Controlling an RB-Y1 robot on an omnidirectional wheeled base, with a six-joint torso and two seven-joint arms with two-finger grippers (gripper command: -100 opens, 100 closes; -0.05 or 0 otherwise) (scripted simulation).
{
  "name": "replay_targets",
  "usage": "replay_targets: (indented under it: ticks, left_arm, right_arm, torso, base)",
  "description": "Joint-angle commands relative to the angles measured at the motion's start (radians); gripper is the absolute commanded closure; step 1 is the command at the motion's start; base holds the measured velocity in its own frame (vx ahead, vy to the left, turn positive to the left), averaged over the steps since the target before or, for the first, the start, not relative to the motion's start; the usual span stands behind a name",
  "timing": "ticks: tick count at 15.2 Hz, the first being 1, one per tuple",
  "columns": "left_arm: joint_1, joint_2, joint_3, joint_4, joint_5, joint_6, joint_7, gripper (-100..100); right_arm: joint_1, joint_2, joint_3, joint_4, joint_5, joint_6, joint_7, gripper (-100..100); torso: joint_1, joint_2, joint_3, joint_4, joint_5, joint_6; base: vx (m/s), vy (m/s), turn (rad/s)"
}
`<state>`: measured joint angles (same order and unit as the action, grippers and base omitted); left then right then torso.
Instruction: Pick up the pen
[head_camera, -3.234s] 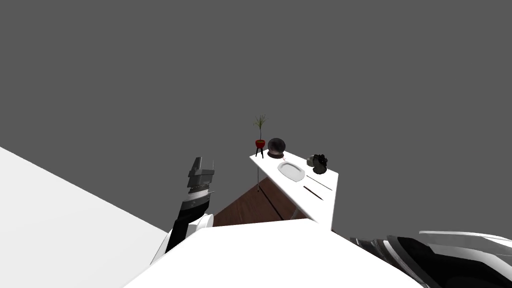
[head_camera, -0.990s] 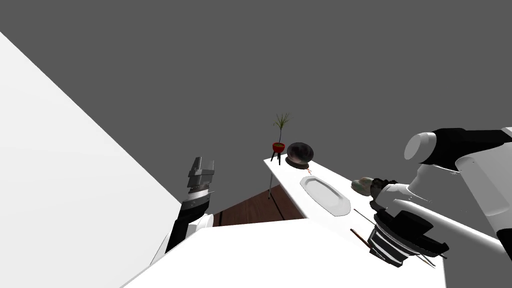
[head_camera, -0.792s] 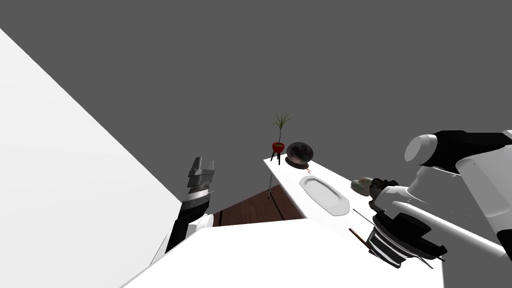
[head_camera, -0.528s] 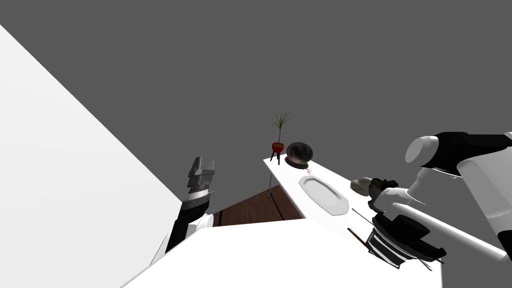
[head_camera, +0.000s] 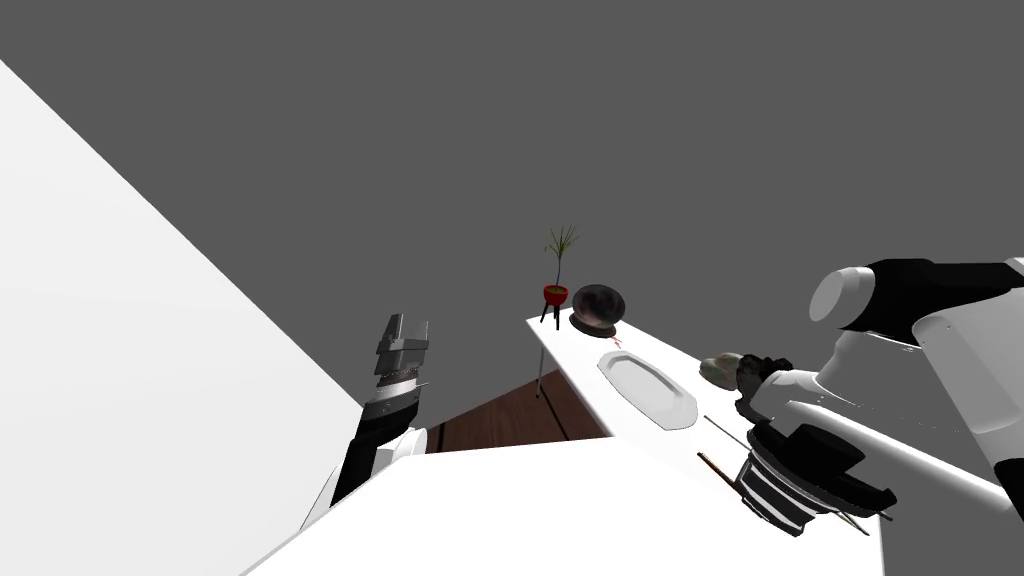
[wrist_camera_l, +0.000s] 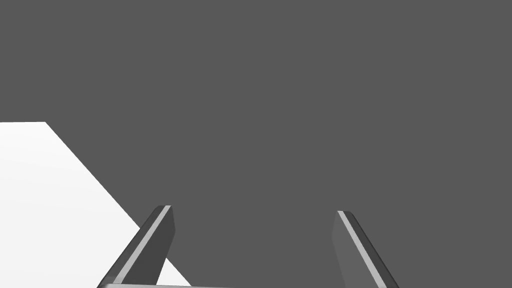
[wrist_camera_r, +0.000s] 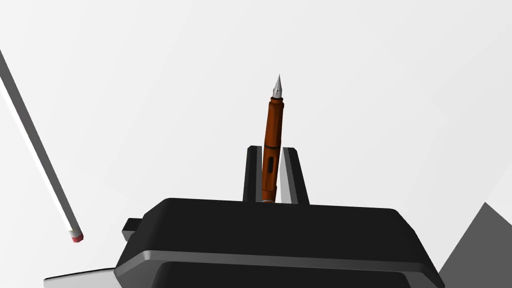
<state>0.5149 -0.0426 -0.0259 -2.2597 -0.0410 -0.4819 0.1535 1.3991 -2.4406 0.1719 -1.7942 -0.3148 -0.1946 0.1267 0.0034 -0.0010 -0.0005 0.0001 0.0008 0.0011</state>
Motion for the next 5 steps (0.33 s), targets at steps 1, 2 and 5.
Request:
replay_targets:
  ticks: [1,2,5]
  left_arm:
    - [0.000,0.000,0.000,0.000,0.000,0.000,0.000,0]
    - [0.000,0.000,0.000,0.000,0.000,0.000,0.000,0]
    - [0.000,0.000,0.000,0.000,0.000,0.000,0.000,0]
  right_arm:
    - [-0.029,-0.010,0.032,0.006,0.002,-0.025,-0.004,100]
    - [-0.042,-0.014,0.046,0.009,0.003,-0.035,-0.006,100]
    - [-0.057,-0.016,0.060,0.006,0.005,-0.038,-0.006,100]
  torso:
    - [0.000,0.000,0.000,0.000,0.000,0.000]
    - [0.000,0.000,0.000,0.000,0.000,0.000]
    - [0.000,0.001,0.000,0.000,0.000,0.000]
  base:
    - [0.019,0.039,-0.022]
    - [0.013,0.039,-0.021]
    - [0.009,0.030,-0.020]
